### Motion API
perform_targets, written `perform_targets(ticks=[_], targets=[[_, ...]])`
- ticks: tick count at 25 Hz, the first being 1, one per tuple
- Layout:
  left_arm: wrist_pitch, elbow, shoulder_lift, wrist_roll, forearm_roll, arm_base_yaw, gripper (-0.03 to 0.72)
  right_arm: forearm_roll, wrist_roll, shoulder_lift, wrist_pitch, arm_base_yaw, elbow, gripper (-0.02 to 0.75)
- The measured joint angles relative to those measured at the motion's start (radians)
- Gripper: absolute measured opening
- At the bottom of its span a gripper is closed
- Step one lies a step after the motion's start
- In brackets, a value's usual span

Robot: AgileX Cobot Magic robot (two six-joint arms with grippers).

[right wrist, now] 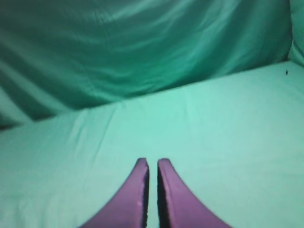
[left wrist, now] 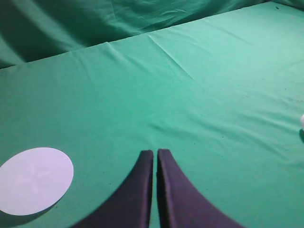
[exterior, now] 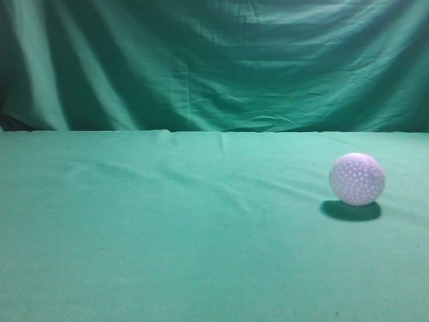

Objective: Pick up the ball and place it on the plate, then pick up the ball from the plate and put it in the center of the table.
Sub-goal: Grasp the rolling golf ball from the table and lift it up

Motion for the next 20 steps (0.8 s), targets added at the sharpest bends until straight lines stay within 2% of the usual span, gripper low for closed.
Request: perform_targets(ticks=[5, 7, 13, 20], targets=[[0.000, 0.000, 0.000, 0.000, 0.002, 0.000, 0.000, 0.004, -0.281, 0.167, 0.304, 0.000, -0.140, 0.062], [0.000, 0.000, 0.000, 0.000, 0.005, 0.000, 0.000, 0.004, -0.380, 0.239, 0.366, 0.021, -0.175, 0.062], [0.000, 0.000, 0.000, 0.000, 0.025, 0.000, 0.000, 0.009, -0.431, 0.434, 0.439, 0.212, -0.252, 0.062], [0.000, 0.000, 0.000, 0.000, 0.027, 0.000, 0.000, -0.018, -0.415, 0.730, 0.411, 0.425, -0.339, 0.062]])
